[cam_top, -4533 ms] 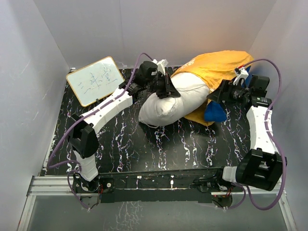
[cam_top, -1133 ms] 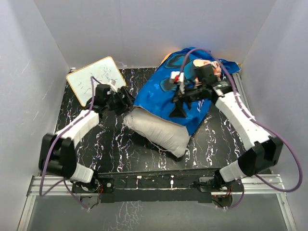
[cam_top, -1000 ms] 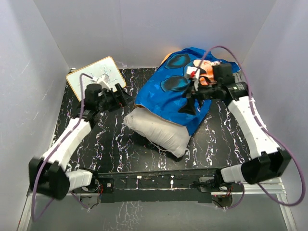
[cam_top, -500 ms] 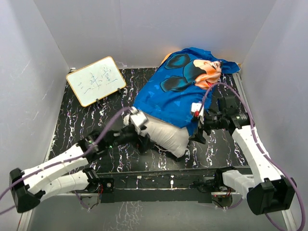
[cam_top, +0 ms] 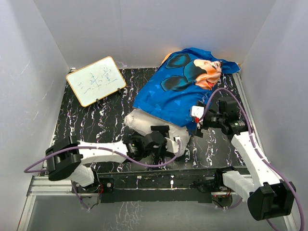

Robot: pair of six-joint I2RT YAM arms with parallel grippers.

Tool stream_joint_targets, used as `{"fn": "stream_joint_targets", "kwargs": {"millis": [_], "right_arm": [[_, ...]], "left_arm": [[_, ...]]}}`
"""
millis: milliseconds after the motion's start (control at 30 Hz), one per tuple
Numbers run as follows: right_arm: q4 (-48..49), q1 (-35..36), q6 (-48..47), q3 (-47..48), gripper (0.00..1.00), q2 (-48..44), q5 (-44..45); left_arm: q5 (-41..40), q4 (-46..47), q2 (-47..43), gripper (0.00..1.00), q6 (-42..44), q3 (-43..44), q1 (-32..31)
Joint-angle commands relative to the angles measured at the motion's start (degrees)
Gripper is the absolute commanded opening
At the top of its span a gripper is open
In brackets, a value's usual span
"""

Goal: Put the pillow into the pillowcase

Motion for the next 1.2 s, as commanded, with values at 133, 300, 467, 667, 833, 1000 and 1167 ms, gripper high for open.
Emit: {"fn": "stream_joint_targets", "kwargs": {"millis": [133,300,467,667,833,1000,1167], "right_arm": [[11.72,-0.11,5.45,-3.18,0.64,6.04,4.21],[5.97,0.06,10.59,8.26,0.08,9.74,-6.57],[8.61,8.73,27.25,29.65,0.08,15.17,-17.05],[32.25,21.63,54.12,42.45,0.08,20.06,-22.71],[32.41,22.26,52.41,39.58,0.08,20.21,-13.87],[21.78,15.33,39.64,31.80,0.54,16.70,-1.58],[11.03,2.50,27.28,24.31,0.81,11.60,1.27]], "left_arm": [[-12.81,7.01,5.97,0.77,7.10,3.18,-0.01],[-14.27,9.79,7.15,0.02,2.37,4.99,1.10],[-8.53,9.79,2.91,0.00,-8.89,10.51,4.15],[0.52,9.60,-8.87,0.00,-28.40,15.44,11.08],[7.73,14.66,-18.15,0.00,-45.43,7.09,19.12],[16.16,19.36,-21.99,0.00,-60.39,-5.68,24.95],[20.00,22.55,-22.17,0.00,-66.35,-10.63,25.77]]}}
